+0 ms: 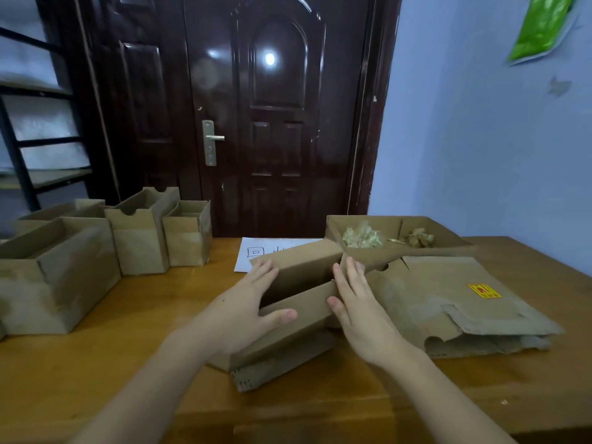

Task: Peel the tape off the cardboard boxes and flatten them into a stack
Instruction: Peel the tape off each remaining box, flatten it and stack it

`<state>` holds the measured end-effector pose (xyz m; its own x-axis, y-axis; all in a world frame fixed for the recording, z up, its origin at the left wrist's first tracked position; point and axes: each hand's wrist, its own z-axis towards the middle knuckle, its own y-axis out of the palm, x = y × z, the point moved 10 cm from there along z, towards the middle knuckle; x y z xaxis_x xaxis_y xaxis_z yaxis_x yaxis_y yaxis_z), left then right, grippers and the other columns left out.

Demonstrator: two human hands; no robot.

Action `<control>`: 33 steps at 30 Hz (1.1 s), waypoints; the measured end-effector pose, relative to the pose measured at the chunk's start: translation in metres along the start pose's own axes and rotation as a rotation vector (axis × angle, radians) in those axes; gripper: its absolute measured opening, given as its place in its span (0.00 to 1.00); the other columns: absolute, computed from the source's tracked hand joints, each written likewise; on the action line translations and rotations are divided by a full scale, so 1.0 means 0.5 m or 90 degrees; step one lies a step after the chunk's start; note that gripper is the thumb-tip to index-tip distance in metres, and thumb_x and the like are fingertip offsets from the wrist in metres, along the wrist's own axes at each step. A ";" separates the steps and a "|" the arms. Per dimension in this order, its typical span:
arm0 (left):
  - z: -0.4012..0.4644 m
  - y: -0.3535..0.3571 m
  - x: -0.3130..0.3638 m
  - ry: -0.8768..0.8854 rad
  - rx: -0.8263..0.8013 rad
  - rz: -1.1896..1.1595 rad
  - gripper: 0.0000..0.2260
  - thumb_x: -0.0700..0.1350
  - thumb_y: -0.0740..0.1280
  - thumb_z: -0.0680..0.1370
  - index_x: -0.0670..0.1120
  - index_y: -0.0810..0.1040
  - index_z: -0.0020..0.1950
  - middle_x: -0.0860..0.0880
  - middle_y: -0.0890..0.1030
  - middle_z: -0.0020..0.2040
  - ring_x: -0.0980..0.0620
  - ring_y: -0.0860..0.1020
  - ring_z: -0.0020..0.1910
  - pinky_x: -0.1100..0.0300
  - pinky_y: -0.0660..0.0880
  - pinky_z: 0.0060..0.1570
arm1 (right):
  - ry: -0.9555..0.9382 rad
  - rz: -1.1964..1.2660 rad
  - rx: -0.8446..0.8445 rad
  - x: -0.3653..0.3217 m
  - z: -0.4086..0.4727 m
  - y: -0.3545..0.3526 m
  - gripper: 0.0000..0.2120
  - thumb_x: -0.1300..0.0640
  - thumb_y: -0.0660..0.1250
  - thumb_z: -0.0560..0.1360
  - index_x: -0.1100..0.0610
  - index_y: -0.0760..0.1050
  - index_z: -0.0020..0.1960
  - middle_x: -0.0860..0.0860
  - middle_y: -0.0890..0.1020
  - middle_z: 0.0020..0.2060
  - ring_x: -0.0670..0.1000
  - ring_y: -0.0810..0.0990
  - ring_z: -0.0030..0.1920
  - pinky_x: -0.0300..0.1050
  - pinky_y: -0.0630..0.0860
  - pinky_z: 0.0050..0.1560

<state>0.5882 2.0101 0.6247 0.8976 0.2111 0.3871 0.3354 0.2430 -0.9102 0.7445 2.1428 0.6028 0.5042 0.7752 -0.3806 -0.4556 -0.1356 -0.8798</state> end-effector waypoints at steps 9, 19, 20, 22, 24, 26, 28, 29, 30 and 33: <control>-0.042 0.028 0.085 0.098 0.026 0.042 0.36 0.58 0.64 0.83 0.59 0.45 0.84 0.65 0.37 0.80 0.66 0.38 0.78 0.67 0.47 0.73 | 0.154 0.482 0.057 -0.008 0.019 0.032 0.30 0.44 0.56 0.85 0.43 0.47 0.83 0.45 0.53 0.82 0.48 0.55 0.80 0.49 0.63 0.77; -0.081 0.124 0.206 0.227 -0.023 0.184 0.35 0.38 0.60 0.83 0.54 0.44 0.84 0.55 0.42 0.84 0.62 0.29 0.74 0.61 0.40 0.75 | 0.386 0.785 0.227 0.031 0.002 0.017 0.52 0.30 0.78 0.58 0.56 0.70 0.73 0.47 0.80 0.58 0.45 0.82 0.54 0.42 0.81 0.53; -0.083 0.132 0.213 0.244 -0.018 0.192 0.34 0.38 0.60 0.83 0.54 0.46 0.84 0.54 0.44 0.85 0.61 0.29 0.75 0.60 0.38 0.75 | 0.402 0.758 0.218 0.037 0.001 0.014 0.57 0.29 0.78 0.54 0.55 0.68 0.75 0.50 0.77 0.64 0.50 0.80 0.59 0.48 0.79 0.61; -0.089 0.147 0.228 0.285 -0.006 0.213 0.31 0.38 0.60 0.83 0.52 0.51 0.83 0.52 0.48 0.85 0.58 0.33 0.79 0.61 0.33 0.72 | 0.428 0.715 0.185 0.046 -0.002 0.012 0.57 0.31 0.79 0.55 0.52 0.64 0.78 0.51 0.70 0.70 0.53 0.77 0.62 0.51 0.76 0.64; -0.097 0.160 0.243 0.319 -0.006 0.234 0.26 0.40 0.58 0.85 0.50 0.57 0.82 0.49 0.52 0.84 0.52 0.41 0.83 0.62 0.29 0.70 | 0.443 0.718 0.133 0.054 -0.001 0.019 0.48 0.38 0.81 0.60 0.50 0.67 0.75 0.51 0.74 0.66 0.52 0.78 0.59 0.49 0.77 0.58; -0.102 0.163 0.251 0.333 0.001 0.232 0.21 0.43 0.56 0.86 0.50 0.62 0.80 0.49 0.55 0.84 0.50 0.47 0.83 0.61 0.31 0.72 | 0.441 0.748 0.096 0.065 0.002 0.027 0.31 0.45 0.77 0.66 0.52 0.74 0.66 0.51 0.83 0.56 0.51 0.82 0.53 0.47 0.79 0.48; -0.108 0.142 0.253 0.331 0.027 0.165 0.19 0.47 0.56 0.86 0.53 0.66 0.78 0.53 0.59 0.83 0.53 0.54 0.82 0.62 0.40 0.75 | 0.432 0.752 0.098 0.081 0.003 0.023 0.15 0.55 0.73 0.71 0.55 0.81 0.57 0.52 0.88 0.47 0.50 0.84 0.45 0.43 0.79 0.41; -0.109 0.122 0.251 0.324 0.044 0.107 0.17 0.49 0.57 0.86 0.56 0.69 0.75 0.57 0.62 0.81 0.56 0.58 0.80 0.64 0.46 0.75 | 0.429 0.746 0.110 0.090 0.003 0.020 0.11 0.60 0.71 0.72 0.57 0.83 0.54 0.54 0.88 0.46 0.51 0.84 0.43 0.43 0.80 0.40; -0.109 0.099 0.248 0.308 0.061 0.038 0.16 0.50 0.59 0.85 0.59 0.72 0.72 0.61 0.67 0.77 0.60 0.63 0.76 0.67 0.53 0.74 | 0.429 0.745 0.123 0.097 0.002 0.018 0.10 0.64 0.69 0.72 0.59 0.83 0.52 0.56 0.88 0.45 0.53 0.84 0.42 0.44 0.79 0.40; -0.094 0.025 0.225 0.242 0.129 -0.166 0.07 0.49 0.67 0.81 0.60 0.81 0.57 0.65 0.80 0.58 0.63 0.76 0.60 0.71 0.71 0.58 | 0.429 0.739 0.138 0.107 -0.002 0.022 0.11 0.73 0.67 0.72 0.62 0.83 0.49 0.56 0.88 0.40 0.54 0.85 0.39 0.43 0.80 0.34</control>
<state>0.7069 1.9926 0.6497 0.8450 -0.2314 0.4822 0.5335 0.4286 -0.7292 0.7671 2.1822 0.5723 -0.0164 -0.1764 -0.9842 -0.9331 -0.3511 0.0785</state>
